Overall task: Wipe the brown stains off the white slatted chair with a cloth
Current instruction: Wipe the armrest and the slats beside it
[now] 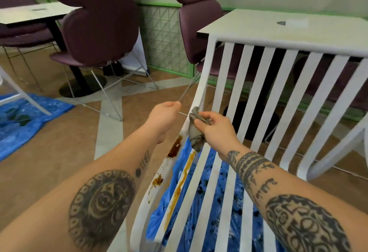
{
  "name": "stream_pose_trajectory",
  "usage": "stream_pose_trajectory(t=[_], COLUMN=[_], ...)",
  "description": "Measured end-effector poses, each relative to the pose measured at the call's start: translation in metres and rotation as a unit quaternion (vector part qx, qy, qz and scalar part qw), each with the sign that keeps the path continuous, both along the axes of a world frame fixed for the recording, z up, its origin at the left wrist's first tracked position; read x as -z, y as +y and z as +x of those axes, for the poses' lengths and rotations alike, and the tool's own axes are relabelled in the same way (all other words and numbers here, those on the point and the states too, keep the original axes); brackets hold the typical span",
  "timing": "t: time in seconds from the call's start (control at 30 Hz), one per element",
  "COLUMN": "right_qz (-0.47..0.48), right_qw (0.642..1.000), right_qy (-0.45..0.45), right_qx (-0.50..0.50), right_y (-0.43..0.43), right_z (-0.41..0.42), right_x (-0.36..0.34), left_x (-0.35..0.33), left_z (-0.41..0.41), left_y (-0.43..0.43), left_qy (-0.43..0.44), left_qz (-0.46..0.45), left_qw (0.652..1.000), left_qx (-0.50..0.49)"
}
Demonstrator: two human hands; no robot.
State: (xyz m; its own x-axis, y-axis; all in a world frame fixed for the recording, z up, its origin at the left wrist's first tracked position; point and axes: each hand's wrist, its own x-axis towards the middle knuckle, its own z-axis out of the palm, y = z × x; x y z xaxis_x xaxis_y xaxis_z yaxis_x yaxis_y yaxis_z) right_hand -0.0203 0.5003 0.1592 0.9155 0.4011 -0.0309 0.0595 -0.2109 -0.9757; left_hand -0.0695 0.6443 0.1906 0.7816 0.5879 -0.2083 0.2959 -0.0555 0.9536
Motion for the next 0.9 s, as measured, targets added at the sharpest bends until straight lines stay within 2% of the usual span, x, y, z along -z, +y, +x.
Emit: stream_pose_trajectory(t=[0.07, 0.13, 0.17, 0.23, 0.27, 0.33, 0.43, 0.53, 0.67, 0.77, 0.83, 0.9], right_qz=[0.051, 0.095, 0.12, 0.16, 0.149, 0.063, -0.012, -0.074, -0.064, -0.012, 0.017, 0.019], right_qw=[0.998, 0.991, 0.984, 0.957, 0.953, 0.974, 0.993, 0.989, 0.987, 0.975, 0.966, 0.966], right_qy=[0.028, 0.08, 0.13, 0.235, 0.248, 0.191, 0.116, 0.121, 0.141, 0.218, 0.254, 0.251], right_qx=[0.039, 0.053, 0.031, -0.054, -0.089, -0.104, 0.017, 0.047, 0.041, 0.04, 0.045, 0.059], right_y=[0.014, 0.026, 0.031, 0.032, 0.028, 0.022, 0.026, 0.04, 0.053, 0.051, 0.047, 0.048], right_z=[-0.005, -0.011, -0.014, -0.019, -0.019, -0.012, 0.014, 0.037, 0.051, 0.058, 0.058, 0.06], right_x=[-0.007, -0.014, -0.019, -0.025, -0.027, -0.026, -0.011, 0.01, 0.024, 0.03, 0.03, 0.031], left_x=[-0.01, -0.014, -0.013, -0.01, -0.009, -0.006, 0.003, 0.015, 0.032, 0.04, 0.042, 0.042], left_z=[-0.011, -0.022, -0.026, -0.033, -0.035, -0.039, -0.038, -0.028, -0.008, 0.004, 0.006, 0.006], left_y=[-0.003, -0.007, -0.007, 0.001, 0.008, 0.02, 0.029, 0.027, 0.021, 0.023, 0.025, 0.029], left_qy=[-0.047, -0.063, -0.061, -0.047, -0.04, -0.029, -0.008, 0.018, 0.06, 0.1, 0.111, 0.131], left_qz=[-0.026, -0.059, -0.035, 0.074, 0.122, 0.146, 0.117, 0.113, 0.146, 0.208, 0.199, 0.169], left_qw=[0.999, 0.994, 0.994, 0.994, 0.99, 0.989, 0.993, 0.993, 0.983, 0.966, 0.966, 0.968], left_qx=[0.005, 0.063, 0.082, 0.071, 0.051, 0.011, -0.005, 0.025, 0.093, 0.119, 0.126, 0.135])
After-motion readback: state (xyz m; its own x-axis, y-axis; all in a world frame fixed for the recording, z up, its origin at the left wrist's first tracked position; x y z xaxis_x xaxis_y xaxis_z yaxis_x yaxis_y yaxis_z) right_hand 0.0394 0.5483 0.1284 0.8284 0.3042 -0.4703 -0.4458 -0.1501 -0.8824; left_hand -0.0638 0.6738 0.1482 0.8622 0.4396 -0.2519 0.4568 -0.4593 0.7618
